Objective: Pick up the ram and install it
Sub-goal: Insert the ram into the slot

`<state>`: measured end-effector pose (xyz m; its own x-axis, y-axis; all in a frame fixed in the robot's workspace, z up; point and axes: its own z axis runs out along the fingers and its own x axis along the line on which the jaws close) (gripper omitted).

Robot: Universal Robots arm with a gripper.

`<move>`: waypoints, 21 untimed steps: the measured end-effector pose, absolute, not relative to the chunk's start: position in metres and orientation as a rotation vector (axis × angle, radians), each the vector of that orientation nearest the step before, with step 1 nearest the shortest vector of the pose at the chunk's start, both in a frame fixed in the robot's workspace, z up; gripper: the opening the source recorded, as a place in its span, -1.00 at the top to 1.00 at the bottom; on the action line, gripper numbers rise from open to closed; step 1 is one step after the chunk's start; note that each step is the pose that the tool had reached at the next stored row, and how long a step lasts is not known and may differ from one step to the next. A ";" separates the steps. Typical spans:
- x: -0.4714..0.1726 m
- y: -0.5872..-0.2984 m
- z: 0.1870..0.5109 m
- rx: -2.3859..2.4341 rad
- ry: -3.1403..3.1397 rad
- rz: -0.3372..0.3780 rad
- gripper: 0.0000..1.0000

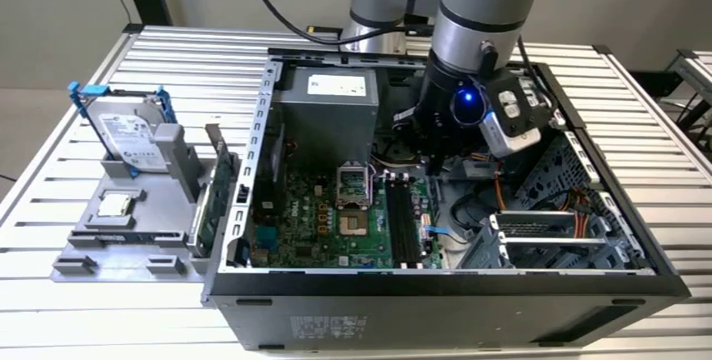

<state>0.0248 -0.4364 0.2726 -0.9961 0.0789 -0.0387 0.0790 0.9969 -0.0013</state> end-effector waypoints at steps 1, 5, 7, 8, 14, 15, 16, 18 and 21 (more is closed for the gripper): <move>0.025 -0.437 0.272 0.123 3.101 -0.004 1.00; 0.025 -0.443 0.266 0.119 3.101 -0.004 1.00; 0.025 -0.444 0.262 0.111 3.101 -0.004 1.00; 0.025 -0.444 0.261 0.102 3.101 -0.004 1.00; 0.024 -0.446 0.256 0.052 3.105 -0.003 1.00; 0.023 -0.447 0.255 0.052 3.105 -0.003 1.00; 0.021 -0.448 0.253 0.052 3.105 -0.003 1.00; 0.019 -0.450 0.250 0.052 3.105 -0.003 1.00; 0.018 -0.454 0.246 0.052 3.106 -0.003 1.00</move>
<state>0.0176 -0.4542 0.2456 -0.9988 0.0334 -0.0356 0.0334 0.9994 -0.0012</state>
